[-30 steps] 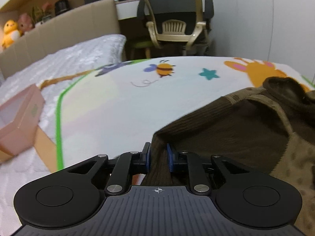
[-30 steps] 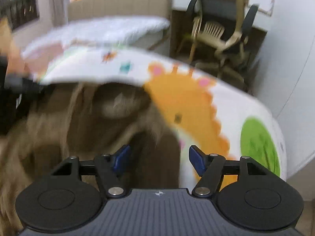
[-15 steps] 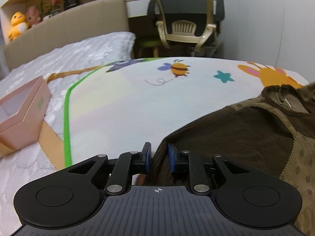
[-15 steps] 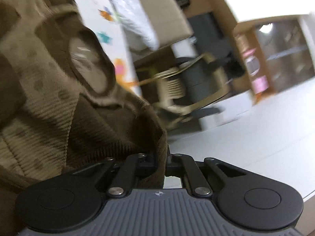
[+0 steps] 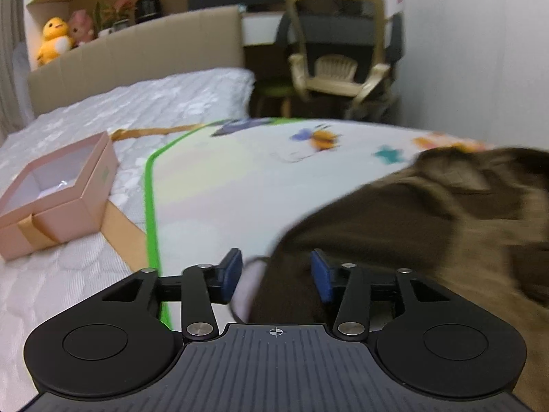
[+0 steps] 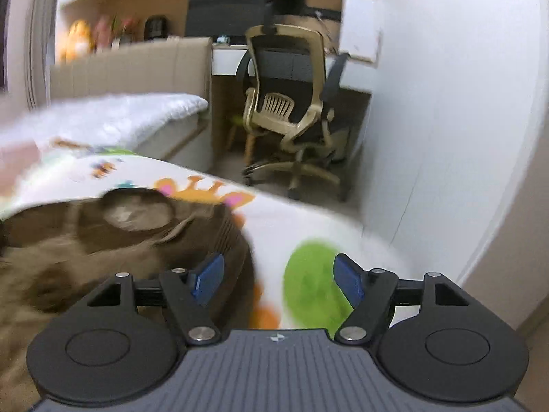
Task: Fold clothes
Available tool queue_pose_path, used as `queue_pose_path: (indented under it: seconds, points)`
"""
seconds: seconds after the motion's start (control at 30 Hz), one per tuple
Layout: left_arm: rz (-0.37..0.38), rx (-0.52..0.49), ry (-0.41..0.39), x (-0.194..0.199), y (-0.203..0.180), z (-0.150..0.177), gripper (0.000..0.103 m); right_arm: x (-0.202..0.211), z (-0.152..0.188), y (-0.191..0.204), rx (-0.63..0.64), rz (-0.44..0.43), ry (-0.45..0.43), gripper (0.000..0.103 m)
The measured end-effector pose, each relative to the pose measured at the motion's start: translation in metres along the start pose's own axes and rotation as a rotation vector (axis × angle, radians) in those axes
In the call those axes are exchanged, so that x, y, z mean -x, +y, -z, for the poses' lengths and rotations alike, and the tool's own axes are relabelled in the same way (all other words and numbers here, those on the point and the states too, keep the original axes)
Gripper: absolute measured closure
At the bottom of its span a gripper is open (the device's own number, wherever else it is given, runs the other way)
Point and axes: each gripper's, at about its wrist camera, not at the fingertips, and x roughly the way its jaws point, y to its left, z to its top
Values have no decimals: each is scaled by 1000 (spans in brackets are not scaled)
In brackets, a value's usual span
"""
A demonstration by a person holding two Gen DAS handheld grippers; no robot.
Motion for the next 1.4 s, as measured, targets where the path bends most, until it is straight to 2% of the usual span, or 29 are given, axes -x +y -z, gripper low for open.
queue_pose_path:
  seconds: [0.07,0.17,0.23,0.27,0.33,0.4,0.47,0.53,0.6,0.67,0.73,0.8,0.83,0.87,0.9,0.97,1.03,1.1,1.17,1.23,1.33,1.37,1.4]
  points:
    - [106,3,-13,28,-13,9,41,9,29,-8,-105,-59,27,32]
    - [335,-5,-12,67,-45,29,27,19,76,-19,-258,-148,71,32]
    - [477,-38,15,82,-72,45,22,8,95,-10,-274,-171,104,38]
    - [526,-58,31,85,-85,52,20,0,102,-2,-274,-186,120,45]
    - [578,-106,58,88,-106,65,16,-2,105,25,-202,-192,108,46]
    - [572,-148,85,87,-120,74,16,9,110,51,-169,-267,119,64]
    - [545,-166,101,84,-124,79,16,20,115,76,-142,-341,131,74]
    - [501,-172,107,82,-119,80,16,39,116,92,-128,-407,116,78]
    - [420,-189,90,82,-109,79,16,60,113,94,-162,-466,73,83]
    - [315,-211,62,82,-97,76,16,80,110,86,-179,-443,14,83]
    - [235,-207,44,81,-82,74,14,97,108,78,-129,-327,-17,83]
    - [180,-194,26,86,-69,71,15,107,112,81,12,-168,-33,83]
    - [157,-187,17,90,-64,70,15,110,117,87,74,-153,-24,81]
    - [147,-181,10,94,-59,68,15,112,122,93,135,-147,-13,72]
    - [165,-173,5,100,-55,68,15,115,128,99,196,-142,-2,58]
    - [236,-156,5,115,-53,72,11,114,135,108,268,-151,21,48]
    - [299,-159,7,125,-58,79,10,103,132,109,216,-148,18,48]
    - [335,-176,12,131,-68,88,9,97,122,113,175,-151,-26,48]
    - [351,-180,22,130,-77,93,9,92,113,132,276,-140,-76,45]
    - [368,-171,35,128,-84,95,9,78,112,159,430,-113,-95,40]
    - [395,-159,49,123,-95,98,8,48,117,180,528,-124,-43,40]
    - [403,-159,51,122,-99,99,8,38,120,187,554,-128,-23,50]
    - [412,-163,53,122,-102,100,8,32,123,190,596,-109,-26,64]
